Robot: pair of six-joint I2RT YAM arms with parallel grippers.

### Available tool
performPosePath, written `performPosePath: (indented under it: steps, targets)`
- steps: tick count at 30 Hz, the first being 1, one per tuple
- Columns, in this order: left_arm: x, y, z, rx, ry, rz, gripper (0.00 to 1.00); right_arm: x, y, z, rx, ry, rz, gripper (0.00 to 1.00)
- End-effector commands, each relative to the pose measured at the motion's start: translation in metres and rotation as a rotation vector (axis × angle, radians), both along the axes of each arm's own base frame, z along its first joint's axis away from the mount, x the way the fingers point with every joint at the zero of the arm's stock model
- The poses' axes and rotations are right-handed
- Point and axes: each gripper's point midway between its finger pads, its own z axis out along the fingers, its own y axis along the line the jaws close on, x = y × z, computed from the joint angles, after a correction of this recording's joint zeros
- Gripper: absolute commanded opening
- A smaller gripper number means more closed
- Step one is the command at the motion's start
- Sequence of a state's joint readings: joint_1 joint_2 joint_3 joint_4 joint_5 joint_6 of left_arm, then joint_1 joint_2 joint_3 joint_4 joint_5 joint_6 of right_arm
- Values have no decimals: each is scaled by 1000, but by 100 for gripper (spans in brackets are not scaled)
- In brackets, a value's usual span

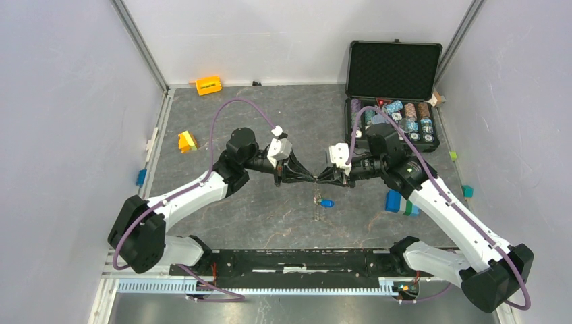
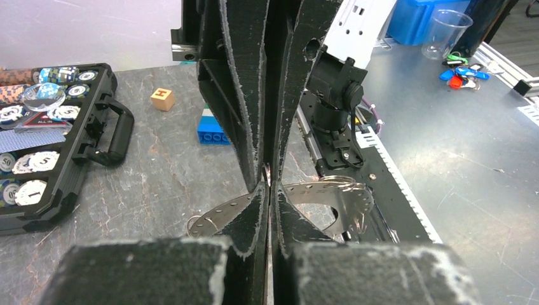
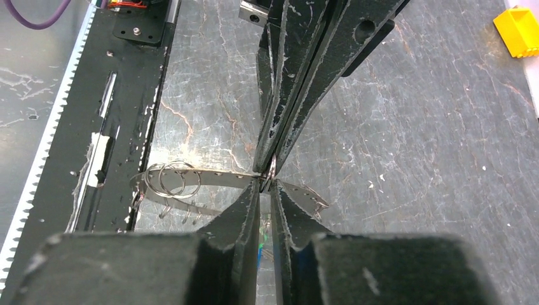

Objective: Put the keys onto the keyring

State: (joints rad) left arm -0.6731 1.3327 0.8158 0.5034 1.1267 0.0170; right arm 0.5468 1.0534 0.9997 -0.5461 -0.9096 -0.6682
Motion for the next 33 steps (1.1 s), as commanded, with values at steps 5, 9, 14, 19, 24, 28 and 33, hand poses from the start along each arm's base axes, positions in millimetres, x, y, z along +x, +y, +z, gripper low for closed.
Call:
performPosePath:
  steps: [5,9,14,19,24,28,33]
  targets:
    - [7,-2,-3,13,-67,13,2,11,0,11,27,-55,-45,0]
    - [11,1,-14,64,-99,30,16,22,-5,16,-5,-88,-101,0]
    - [16,3,-26,136,-156,42,27,25,-9,21,-41,-96,-120,0]
    - [17,-1,-33,169,-169,41,31,21,-9,18,-62,-81,-109,0]
    - [22,0,-28,198,-188,57,40,20,-12,8,-106,-67,-118,0]
    - [23,4,-17,218,-221,64,49,22,-15,2,-142,-67,-136,0]
    - [21,2,-6,213,-215,64,60,26,-18,1,-177,-74,-156,0]
